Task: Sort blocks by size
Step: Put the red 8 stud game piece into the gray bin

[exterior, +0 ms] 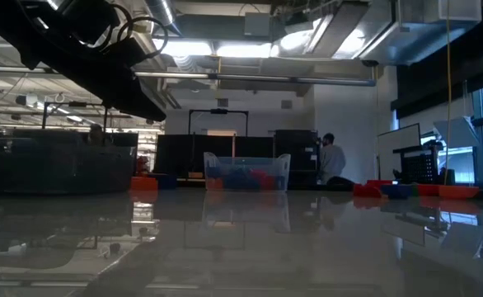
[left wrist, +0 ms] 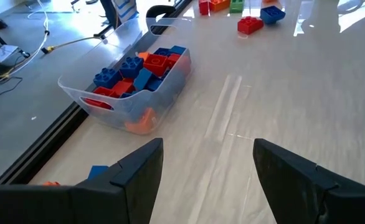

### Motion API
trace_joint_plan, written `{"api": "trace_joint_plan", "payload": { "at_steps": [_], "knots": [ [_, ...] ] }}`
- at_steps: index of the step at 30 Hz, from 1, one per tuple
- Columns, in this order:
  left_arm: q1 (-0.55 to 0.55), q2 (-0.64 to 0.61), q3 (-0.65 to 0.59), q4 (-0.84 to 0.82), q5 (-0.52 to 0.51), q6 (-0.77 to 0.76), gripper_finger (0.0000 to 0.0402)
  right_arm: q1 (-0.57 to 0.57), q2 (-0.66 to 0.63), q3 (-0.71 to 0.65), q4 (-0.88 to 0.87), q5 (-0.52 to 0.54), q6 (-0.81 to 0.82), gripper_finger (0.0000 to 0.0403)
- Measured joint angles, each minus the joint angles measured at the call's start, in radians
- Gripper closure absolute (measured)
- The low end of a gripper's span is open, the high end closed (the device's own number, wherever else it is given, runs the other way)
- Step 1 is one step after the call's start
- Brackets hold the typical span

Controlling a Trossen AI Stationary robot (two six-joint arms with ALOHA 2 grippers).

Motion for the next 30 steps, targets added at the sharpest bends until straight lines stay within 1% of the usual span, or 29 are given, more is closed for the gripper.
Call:
{"api": "trace_joint_plan", "payload": {
  "at_steps": [2,4,12,17,24,30],
  "knots": [
    [0.0,0.0,0.0,-0.001,0.0,-0.009,0.0167,-0.057,-0.015,0.0,0.004,0.104,-0.088,0.0122],
    [0.0,0.0,0.0,-0.003,0.0,-0.013,0.0167,-0.134,-0.027,0.0,-0.004,0.157,-0.177,0.0124],
    [0.0,-0.001,0.0,-0.005,0.0,-0.017,0.0167,-0.492,-0.031,0.0,-0.011,0.246,-0.555,0.0134],
    [0.0,-0.001,0.0,-0.005,0.0,-0.018,0.0167,-0.712,-0.031,0.0,-0.006,0.326,-0.732,0.0135],
    [0.0,-0.001,0.0,-0.005,0.0,-0.018,0.0167,-1.01,-0.031,0.0,0.09,0.344,-0.984,0.0135],
    [0.0,-0.001,0.0,-0.005,0.0,-0.018,0.0167,-1.262,-0.031,0.0,0.196,0.351,-1.166,0.0135]
  ]
}}
